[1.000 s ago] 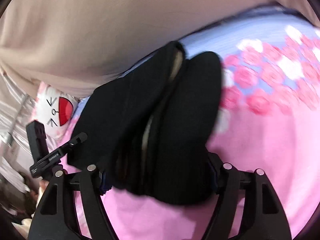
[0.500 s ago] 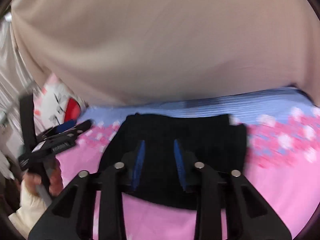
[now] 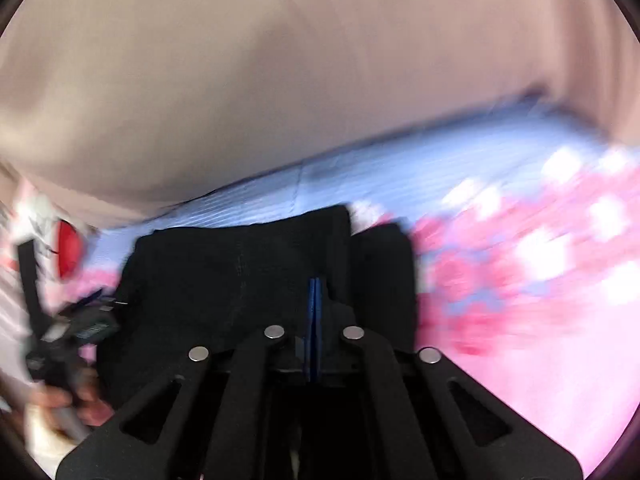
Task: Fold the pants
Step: 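Lower the trouser stack onto the bed and open both grippers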
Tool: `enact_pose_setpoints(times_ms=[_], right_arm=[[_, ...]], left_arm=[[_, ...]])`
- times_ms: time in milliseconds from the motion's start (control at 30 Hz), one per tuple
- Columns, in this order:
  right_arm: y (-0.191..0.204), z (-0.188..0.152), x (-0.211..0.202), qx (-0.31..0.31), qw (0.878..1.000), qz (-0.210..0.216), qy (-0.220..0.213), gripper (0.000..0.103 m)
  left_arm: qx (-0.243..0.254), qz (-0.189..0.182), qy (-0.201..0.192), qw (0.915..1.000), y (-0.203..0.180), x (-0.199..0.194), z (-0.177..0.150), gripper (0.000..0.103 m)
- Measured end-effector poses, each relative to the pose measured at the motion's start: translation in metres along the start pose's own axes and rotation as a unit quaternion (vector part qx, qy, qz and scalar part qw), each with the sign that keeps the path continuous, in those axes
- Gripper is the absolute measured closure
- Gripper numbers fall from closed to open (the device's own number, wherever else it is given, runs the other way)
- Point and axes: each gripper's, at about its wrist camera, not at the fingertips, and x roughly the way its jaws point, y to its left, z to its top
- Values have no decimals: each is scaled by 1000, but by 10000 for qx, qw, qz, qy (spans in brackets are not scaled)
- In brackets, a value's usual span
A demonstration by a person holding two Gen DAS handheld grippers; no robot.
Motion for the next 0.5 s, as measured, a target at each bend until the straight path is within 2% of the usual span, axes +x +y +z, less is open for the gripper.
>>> enact_pose_setpoints(times_ms=[67, 167, 233, 333, 500], right_arm=[[16, -8, -41, -355, 9983, -315, -331, 98], [30, -23, -91, -521, 9966, -269, -583, 98], [38, -43, -126, -598, 9953, -171, -748, 98], [56, -53, -144, -604, 9946, -121, -833, 98], [68, -86, -167, -575, 9951, 26, -804, 98]], left_arm=[[243, 205, -308, 9990, -1, -34, -8, 11], [457, 254, -540, 9972, -10, -83, -24, 11], [486, 123, -600, 9969, -12, -111, -39, 10], [476, -70, -675, 9966, -17, -150, -63, 9], [483, -174, -675, 9964, -26, -187, -93, 9]])
